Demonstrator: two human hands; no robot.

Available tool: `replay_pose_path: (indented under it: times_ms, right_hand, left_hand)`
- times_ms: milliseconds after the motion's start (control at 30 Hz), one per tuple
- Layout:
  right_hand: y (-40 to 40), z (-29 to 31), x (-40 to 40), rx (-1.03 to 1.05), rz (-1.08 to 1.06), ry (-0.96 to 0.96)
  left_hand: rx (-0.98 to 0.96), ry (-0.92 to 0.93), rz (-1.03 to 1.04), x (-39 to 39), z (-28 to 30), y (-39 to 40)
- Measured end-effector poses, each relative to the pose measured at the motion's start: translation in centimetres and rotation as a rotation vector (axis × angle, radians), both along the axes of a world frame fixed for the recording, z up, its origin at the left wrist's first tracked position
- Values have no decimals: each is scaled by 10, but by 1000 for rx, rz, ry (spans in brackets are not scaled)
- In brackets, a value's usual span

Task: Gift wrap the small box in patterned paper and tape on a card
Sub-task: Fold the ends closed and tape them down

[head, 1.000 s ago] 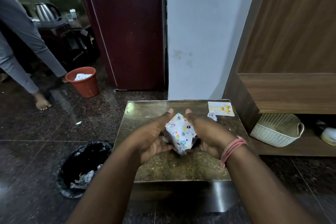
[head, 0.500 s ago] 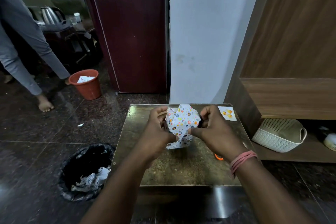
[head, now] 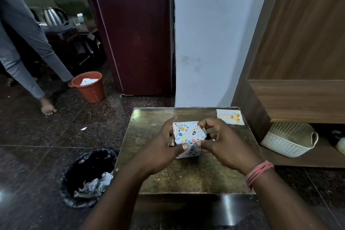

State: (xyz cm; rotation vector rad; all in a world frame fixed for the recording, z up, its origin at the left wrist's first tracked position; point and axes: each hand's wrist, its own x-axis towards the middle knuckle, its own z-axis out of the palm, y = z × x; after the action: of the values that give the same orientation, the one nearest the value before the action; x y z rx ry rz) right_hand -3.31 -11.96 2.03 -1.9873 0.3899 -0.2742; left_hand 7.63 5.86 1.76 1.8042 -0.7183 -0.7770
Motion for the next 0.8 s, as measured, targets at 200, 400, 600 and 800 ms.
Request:
replay_pose_path:
  times_ms: [200, 400, 600, 800]
  right_hand:
    - [6, -6, -6, -21, -54, -153]
    - [7, -4, -11, 186, 17, -165]
    - [8, 2, -9, 317, -61, -161]
    - [4, -6, -6, -39, -99, -156]
  left_hand:
    - [-32, 328, 4, 8, 5, 10]
    - [-141, 349, 182, 5, 1, -4]
    - [-63, 260, 281, 5, 10, -4]
    - [13, 54, 247, -8, 14, -7]
